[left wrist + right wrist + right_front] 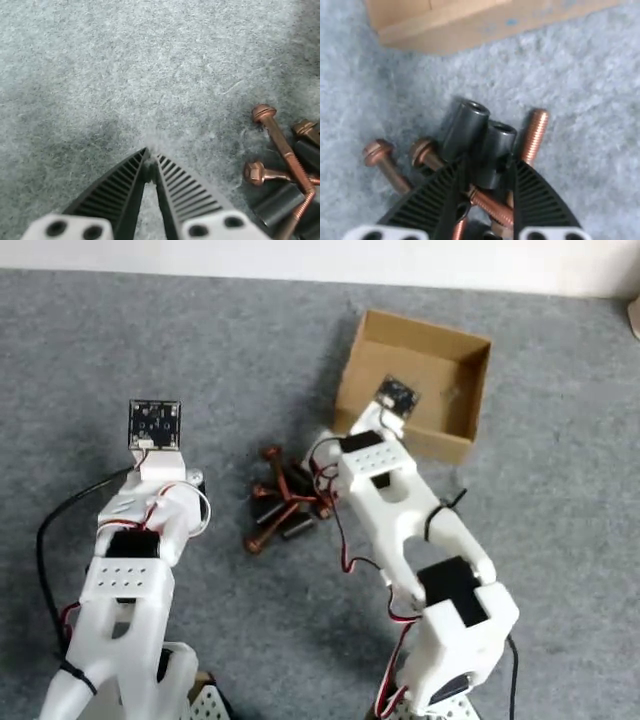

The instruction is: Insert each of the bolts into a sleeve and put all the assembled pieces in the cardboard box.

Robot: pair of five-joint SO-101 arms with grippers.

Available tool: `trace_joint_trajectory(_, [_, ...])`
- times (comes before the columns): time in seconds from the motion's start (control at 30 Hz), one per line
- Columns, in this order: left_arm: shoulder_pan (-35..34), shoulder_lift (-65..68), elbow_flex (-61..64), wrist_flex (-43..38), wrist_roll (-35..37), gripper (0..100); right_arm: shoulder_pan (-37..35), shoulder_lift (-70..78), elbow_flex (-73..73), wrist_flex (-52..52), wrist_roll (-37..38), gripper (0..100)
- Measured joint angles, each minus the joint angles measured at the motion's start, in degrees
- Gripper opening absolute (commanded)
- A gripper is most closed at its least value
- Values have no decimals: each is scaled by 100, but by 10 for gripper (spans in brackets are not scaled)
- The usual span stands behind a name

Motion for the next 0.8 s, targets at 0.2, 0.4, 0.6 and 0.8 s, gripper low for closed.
trace_joint_trajectory(0.2, [0, 0, 0, 0, 0, 8, 0, 281, -88, -53, 18, 110])
trace_joint_trajectory(0.4, [0, 0, 0, -9, 0, 8, 26, 712, -88, -62, 18, 110])
trace_joint_trajectory(0.6, [0, 0, 0, -9, 0, 8, 44, 774, -88, -62, 18, 110])
trace_joint_trajectory(0.8, [0, 0, 0, -9, 0, 8, 158, 800, -88, -62, 18, 110])
